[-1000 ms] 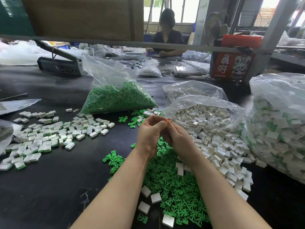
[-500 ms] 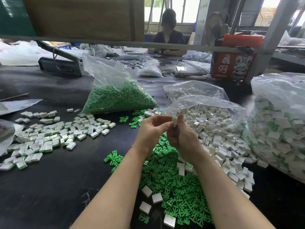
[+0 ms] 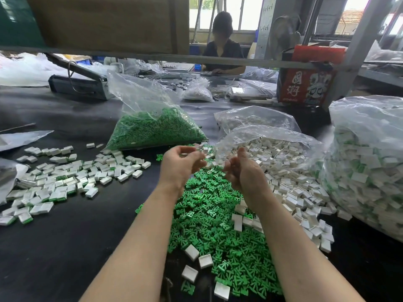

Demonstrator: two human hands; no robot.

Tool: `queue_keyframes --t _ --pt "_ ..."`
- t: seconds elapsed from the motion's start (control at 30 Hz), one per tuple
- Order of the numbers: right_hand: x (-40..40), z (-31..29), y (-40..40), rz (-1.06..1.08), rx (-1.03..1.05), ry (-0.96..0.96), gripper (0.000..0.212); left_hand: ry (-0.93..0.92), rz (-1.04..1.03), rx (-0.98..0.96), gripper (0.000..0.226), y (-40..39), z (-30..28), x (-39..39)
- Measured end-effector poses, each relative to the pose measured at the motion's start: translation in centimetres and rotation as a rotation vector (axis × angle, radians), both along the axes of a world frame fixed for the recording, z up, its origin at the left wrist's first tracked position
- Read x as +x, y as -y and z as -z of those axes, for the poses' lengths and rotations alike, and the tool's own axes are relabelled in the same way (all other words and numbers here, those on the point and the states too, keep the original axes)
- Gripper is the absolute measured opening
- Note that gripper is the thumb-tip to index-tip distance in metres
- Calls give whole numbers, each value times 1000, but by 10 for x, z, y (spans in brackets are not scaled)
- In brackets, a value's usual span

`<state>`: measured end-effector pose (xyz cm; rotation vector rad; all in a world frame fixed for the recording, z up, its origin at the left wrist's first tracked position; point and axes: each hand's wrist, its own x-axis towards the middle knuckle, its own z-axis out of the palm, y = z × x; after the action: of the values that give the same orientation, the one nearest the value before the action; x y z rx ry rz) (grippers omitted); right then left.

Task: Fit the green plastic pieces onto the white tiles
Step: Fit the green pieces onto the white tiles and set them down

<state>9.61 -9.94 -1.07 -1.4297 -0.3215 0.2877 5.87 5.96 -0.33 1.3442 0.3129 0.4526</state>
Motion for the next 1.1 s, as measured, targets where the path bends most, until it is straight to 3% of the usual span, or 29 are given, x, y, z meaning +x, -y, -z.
queue_keyframes --t 0.13,0.33,0.43,0.53,0.67,0.9,1.1 --pt "1 -4 3 45 -62 17 49 -159 -299 0 21 -43 10 -4" --pt "4 -1 4 161 -409 178 34 -200 -396 -421 19 -95 22 -12" --pt "6 2 6 170 -592 291 26 -110 -442 -611 34 -101 18 -15" --pt "7 5 5 185 -847 456 15 -26 -471 -653 31 -96 9 -16" --pt "6 6 3 180 -1030 526 13 50 -491 -684 35 -87 1 -16" --pt "7 1 9 384 -1518 644 32 -35 -637 -482 18 -80 -3 -14" --pt "8 1 19 428 -1760 384 39 -201 -297 -66 16 -47 2 -3"
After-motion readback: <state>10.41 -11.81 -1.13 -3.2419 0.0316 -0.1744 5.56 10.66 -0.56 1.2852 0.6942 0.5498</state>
